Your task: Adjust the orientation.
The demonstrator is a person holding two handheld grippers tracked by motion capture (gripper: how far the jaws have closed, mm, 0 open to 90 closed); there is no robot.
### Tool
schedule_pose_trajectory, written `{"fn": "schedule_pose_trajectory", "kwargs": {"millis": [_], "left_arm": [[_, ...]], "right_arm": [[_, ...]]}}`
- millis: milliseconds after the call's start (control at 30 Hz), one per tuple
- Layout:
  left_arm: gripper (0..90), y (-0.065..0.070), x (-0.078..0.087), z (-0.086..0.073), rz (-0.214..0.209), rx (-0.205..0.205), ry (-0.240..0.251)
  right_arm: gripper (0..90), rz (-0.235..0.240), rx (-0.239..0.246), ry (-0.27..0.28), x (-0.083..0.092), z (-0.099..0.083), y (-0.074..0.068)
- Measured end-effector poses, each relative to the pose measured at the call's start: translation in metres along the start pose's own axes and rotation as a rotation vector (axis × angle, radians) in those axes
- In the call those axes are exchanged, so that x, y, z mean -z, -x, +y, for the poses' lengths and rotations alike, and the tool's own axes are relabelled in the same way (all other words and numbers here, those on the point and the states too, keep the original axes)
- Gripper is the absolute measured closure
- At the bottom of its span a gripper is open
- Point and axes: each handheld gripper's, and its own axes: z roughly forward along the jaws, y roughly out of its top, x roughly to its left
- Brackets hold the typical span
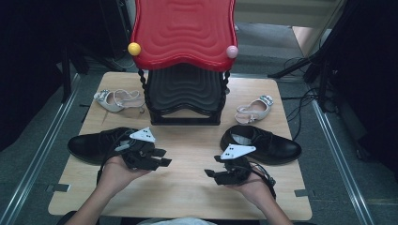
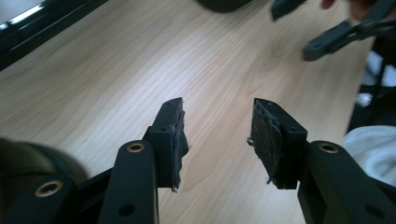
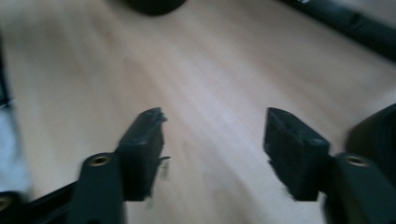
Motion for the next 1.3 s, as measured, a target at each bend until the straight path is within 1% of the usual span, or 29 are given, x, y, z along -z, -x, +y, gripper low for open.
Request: {"fn": "schedule_pose_trajectory", "kwargs": {"millis": [33,67,100,167,200,233,267,300,333,367,400,433,467,500,533,567,667,733,800,867,900,933,967,1033,1200,1267,1300], "left_arm": [[53.1,0.000,0.000,0.000,0.004,-0.004,-0.005],[52.7,0.000,0.000,0.000,0.006,-0.007,-0.010],[51.9,0.000,0.000,0.000,0.014,-0.004,-0.010],[49.6,-0.001,-0.001,0.000,0.015,0.013,-0.004],[48.1,-0.001,-0.001,0.000,0.012,0.014,-0.001],[47.2,-0.001,0.000,0.000,0.018,0.012,0.000],[47.2,-0.001,0.000,0.000,0.021,0.015,-0.001],[46.7,-0.002,0.000,0.000,0.020,0.016,0.000],[46.2,-0.002,0.000,-0.001,0.019,0.022,0.003],[46.1,-0.003,0.001,-0.001,0.020,0.028,0.002],[45.4,-0.003,0.001,-0.001,0.020,0.028,0.002],[45.0,-0.004,0.003,-0.001,0.023,0.037,0.015],[45.0,-0.005,0.004,-0.002,0.024,0.038,0.015],[45.0,-0.006,0.005,-0.002,0.019,0.043,0.018],[45.0,-0.007,0.006,-0.002,0.022,0.048,0.020],[45.0,-0.008,0.006,-0.003,0.024,0.046,0.016],[44.4,-0.009,0.007,-0.003,0.022,0.056,0.011],[44.0,-0.010,0.008,-0.003,0.028,0.059,0.012],[43.6,-0.010,0.008,-0.003,0.027,0.062,0.010],[44.8,-0.011,0.009,-0.004,0.021,0.064,0.004],[46.0,-0.011,0.009,-0.004,0.021,0.064,0.004],[46.0,-0.012,0.010,-0.005,0.026,0.069,0.003],[46.0,-0.012,0.011,-0.005,0.027,0.069,0.003],[45.2,-0.013,0.012,-0.006,0.036,0.075,0.003],[43.3,-0.013,0.017,-0.008,0.060,0.080,-0.004],[43.3,-0.013,0.018,-0.009,0.062,0.084,-0.003],[43.4,-0.014,0.022,-0.010,0.068,0.091,-0.003]], "right_arm": [[43.0,0.010,-0.024,-0.021,0.001,0.001,0.001],[45.1,0.013,-0.033,-0.023,0.003,0.002,0.001],[48.0,0.021,-0.026,-0.018,0.004,0.002,0.001],[49.2,0.012,-0.003,0.000,0.010,0.005,-0.002],[50.5,0.022,-0.010,0.006,0.012,0.006,-0.002],[50.6,0.033,-0.021,0.012,0.014,0.006,-0.002],[51.1,0.035,-0.006,0.019,0.015,0.006,-0.002],[50.8,0.035,-0.002,0.015,0.015,0.005,-0.002],[49.6,0.037,-0.013,0.004,0.014,0.005,-0.001],[49.7,0.044,-0.039,-0.012,0.014,0.005,0.000],[49.7,0.044,-0.039,-0.012,0.014,0.005,0.000],[53.5,0.048,-0.098,-0.020,0.013,0.006,0.003],[54.9,0.057,-0.116,-0.011,0.014,0.007,0.004],[54.9,0.066,-0.116,0.000,0.015,0.007,0.005],[54.0,0.062,-0.108,0.011,0.016,0.007,0.005],[53.0,0.056,-0.095,0.013,0.016,0.007,0.004],[52.8,0.059,-0.068,-0.018,0.016,0.006,0.005],[50.6,0.050,-0.046,-0.015,0.015,0.007,0.005],[50.5,0.053,-0.025,-0.014,0.014,0.007,0.004],[50.9,0.041,0.009,-0.019,0.014,0.007,0.003],[50.9,0.041,0.009,-0.019,0.014,0.007,0.003],[51.2,0.052,0.018,-0.021,0.013,0.007,0.002],[50.8,0.052,0.014,-0.023,0.013,0.008,0.002],[49.3,0.060,-0.016,-0.037,0.012,0.009,0.004],[50.1,0.082,-0.034,-0.046,0.011,0.011,0.009],[49.9,0.071,-0.036,-0.038,0.011,0.013,0.011],[49.9,0.073,-0.032,-0.033,0.011,0.013,0.011]]}}
